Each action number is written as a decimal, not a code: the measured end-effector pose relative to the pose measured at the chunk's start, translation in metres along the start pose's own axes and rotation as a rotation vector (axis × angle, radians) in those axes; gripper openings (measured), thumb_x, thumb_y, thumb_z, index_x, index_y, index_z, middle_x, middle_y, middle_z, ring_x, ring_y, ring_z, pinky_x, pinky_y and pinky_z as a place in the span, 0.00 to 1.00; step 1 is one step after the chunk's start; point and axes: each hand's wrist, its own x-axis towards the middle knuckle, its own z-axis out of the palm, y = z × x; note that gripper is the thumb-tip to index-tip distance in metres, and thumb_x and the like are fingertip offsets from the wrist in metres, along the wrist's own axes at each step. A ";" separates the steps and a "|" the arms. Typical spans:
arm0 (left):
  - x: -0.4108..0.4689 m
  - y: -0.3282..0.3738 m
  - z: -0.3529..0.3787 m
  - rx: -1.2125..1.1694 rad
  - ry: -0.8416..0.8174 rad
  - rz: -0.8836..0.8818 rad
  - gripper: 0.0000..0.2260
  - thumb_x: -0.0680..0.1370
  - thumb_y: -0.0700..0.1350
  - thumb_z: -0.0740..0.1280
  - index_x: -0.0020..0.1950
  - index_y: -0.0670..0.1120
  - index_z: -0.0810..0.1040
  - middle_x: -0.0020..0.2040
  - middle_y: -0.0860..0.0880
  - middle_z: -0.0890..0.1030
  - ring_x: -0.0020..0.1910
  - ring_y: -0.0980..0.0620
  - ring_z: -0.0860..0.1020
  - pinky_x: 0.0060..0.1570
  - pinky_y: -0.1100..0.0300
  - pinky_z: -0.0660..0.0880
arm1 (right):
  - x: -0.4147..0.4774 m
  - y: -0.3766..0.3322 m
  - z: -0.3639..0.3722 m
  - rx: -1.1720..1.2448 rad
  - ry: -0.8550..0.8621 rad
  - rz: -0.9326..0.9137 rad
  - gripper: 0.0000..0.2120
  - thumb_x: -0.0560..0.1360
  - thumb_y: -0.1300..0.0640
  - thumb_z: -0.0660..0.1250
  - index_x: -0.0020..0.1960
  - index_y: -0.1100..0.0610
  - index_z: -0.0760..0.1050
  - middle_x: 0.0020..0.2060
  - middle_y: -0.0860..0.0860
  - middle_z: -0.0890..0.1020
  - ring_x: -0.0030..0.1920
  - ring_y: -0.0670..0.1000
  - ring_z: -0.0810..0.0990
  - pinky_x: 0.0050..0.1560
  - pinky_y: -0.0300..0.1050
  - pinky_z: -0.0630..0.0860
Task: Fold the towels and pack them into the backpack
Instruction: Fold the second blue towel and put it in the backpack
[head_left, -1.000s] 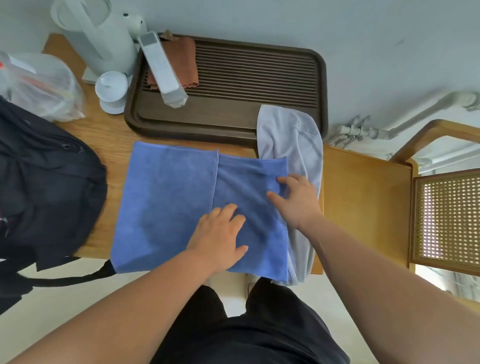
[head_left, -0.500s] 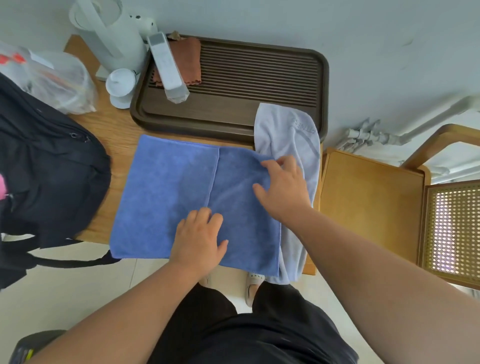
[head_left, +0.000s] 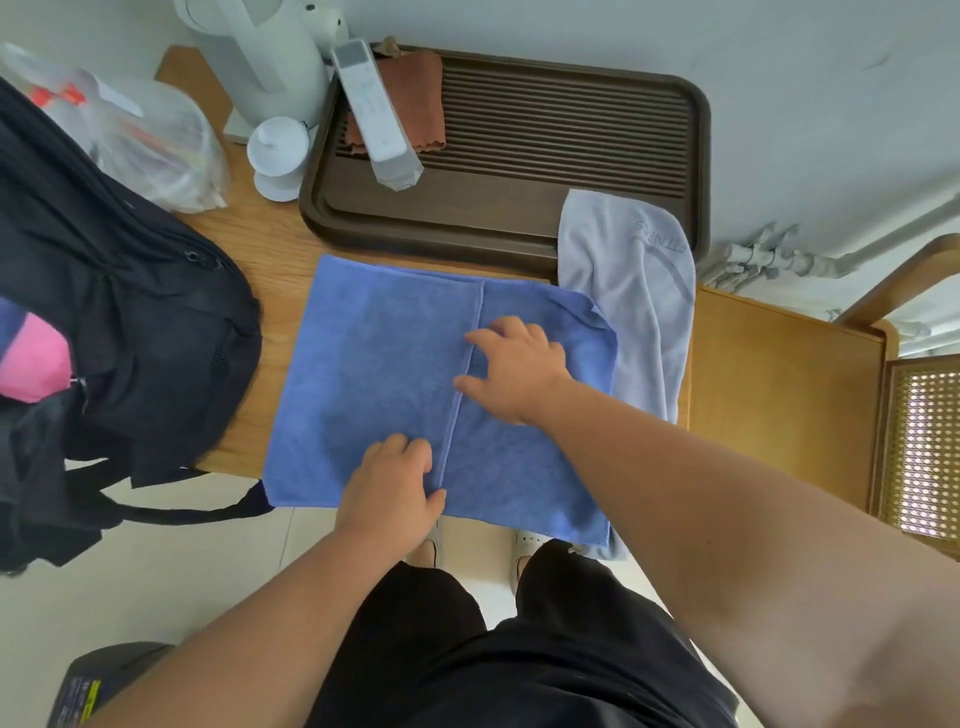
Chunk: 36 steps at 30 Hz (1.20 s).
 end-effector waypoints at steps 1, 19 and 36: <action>-0.001 -0.001 -0.001 0.015 0.003 0.007 0.14 0.73 0.53 0.72 0.46 0.49 0.69 0.46 0.52 0.71 0.48 0.50 0.70 0.41 0.54 0.75 | 0.002 0.003 0.000 0.019 0.027 0.043 0.30 0.76 0.34 0.62 0.75 0.43 0.64 0.73 0.50 0.64 0.72 0.58 0.62 0.70 0.60 0.62; -0.004 -0.015 0.016 0.301 0.047 0.200 0.25 0.64 0.50 0.79 0.55 0.50 0.71 0.49 0.48 0.71 0.46 0.47 0.72 0.40 0.53 0.71 | 0.014 -0.016 0.002 0.141 0.049 0.038 0.29 0.77 0.38 0.64 0.75 0.44 0.66 0.75 0.48 0.63 0.74 0.56 0.60 0.73 0.56 0.62; 0.003 -0.025 0.032 0.361 0.155 0.320 0.23 0.58 0.47 0.78 0.47 0.47 0.70 0.42 0.45 0.68 0.38 0.44 0.69 0.36 0.49 0.66 | 0.028 -0.019 0.000 0.064 0.019 0.123 0.34 0.75 0.42 0.67 0.78 0.47 0.61 0.76 0.49 0.58 0.73 0.56 0.58 0.69 0.57 0.68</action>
